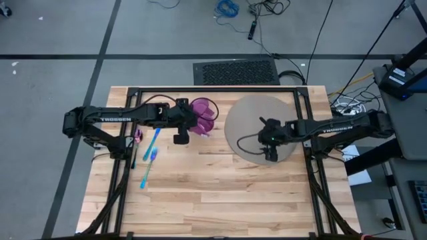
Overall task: Set table place
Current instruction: Fold the pink table napkin
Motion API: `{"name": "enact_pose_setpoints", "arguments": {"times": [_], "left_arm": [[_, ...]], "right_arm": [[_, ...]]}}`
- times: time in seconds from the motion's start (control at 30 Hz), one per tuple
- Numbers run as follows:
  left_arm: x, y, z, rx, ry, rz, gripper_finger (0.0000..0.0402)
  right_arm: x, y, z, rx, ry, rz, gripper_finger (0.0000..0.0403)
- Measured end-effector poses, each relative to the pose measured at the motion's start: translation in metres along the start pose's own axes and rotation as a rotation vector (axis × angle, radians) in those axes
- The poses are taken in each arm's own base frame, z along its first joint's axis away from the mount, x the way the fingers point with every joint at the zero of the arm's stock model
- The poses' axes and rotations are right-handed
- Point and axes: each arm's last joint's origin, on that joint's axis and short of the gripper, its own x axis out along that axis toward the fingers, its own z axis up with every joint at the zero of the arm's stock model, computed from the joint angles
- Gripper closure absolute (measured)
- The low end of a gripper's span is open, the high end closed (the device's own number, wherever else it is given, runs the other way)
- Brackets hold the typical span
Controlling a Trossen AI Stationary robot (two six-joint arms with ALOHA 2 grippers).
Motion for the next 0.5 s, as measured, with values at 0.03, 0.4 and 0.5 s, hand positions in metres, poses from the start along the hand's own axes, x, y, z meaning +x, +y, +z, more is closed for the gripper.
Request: {"name": "enact_pose_setpoints", "arguments": {"times": [0.03,0.4,0.5], "left_arm": [[0.0,-0.001,0.0,0.002,-0.001,-0.001,0.0385],[-0.001,-0.004,0.002,-0.025,-0.002,0.011,0.0264],[-0.002,-0.004,0.002,-0.045,-0.003,0.013,0.0239]], "right_arm": [[-0.001,0.004,0.001,-0.013,-0.01,0.009,0.0142],[-0.008,0.038,-0.005,-0.075,-0.001,0.098,0.0142],[-0.008,0.045,-0.007,-0.073,0.008,0.11,0.0142]]}}
